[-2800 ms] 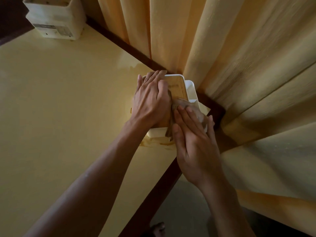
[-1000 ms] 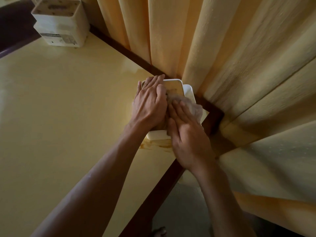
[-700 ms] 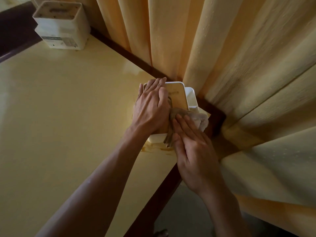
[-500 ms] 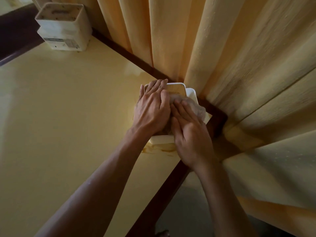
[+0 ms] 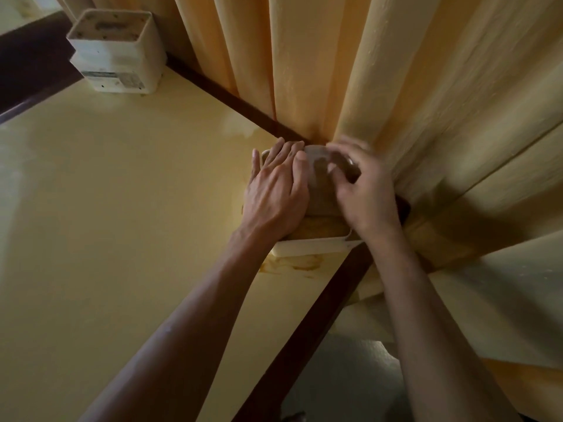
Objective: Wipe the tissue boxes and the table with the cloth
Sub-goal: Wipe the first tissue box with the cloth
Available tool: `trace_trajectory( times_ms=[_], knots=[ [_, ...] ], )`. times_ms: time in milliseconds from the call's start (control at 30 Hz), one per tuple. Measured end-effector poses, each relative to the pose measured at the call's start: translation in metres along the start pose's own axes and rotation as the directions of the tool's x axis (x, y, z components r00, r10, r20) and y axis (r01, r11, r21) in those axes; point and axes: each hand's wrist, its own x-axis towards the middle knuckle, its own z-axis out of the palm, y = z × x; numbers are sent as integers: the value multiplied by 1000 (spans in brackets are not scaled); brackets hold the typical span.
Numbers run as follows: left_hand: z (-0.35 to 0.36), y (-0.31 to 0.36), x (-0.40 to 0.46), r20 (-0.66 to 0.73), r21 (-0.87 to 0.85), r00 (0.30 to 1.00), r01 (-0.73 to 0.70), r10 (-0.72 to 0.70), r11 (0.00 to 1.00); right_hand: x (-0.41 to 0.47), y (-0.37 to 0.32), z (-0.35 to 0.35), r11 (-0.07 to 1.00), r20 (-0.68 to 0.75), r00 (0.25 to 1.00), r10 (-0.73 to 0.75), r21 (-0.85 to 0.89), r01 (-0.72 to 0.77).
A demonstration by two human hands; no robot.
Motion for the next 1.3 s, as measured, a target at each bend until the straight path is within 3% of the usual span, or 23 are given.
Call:
trace_trajectory(
  times_ms=[167,333,533,867,1000,1100,1300],
  knots=[
    [1,2,-2,-50,12,998,-40,41,999,26,0,8,986,142,985,102,-149,-80],
    [-2,-1,0,-68,30,996,-63,65,998,28,-9,-3,972,47,998,-30,-230,40],
    [-11,6,-1,-27,22,989,-145,146,989,11,-19,-27,994,-51,992,-113,-14,113],
    [-48,21,-35,-35,-124,994,-106,103,987,-35,-36,-61,991,-71,989,-128,34,131],
    [-58,30,-50,-13,-145,985,-170,170,975,-53,-41,-66,986,-108,987,-119,106,131],
    [-60,33,-64,59,-116,967,-242,250,963,-65,-42,-67,981,-96,988,-120,142,133],
    [-66,36,-84,8,-71,960,-279,280,958,-83,-45,-66,953,-28,994,-106,282,109]
  ],
)
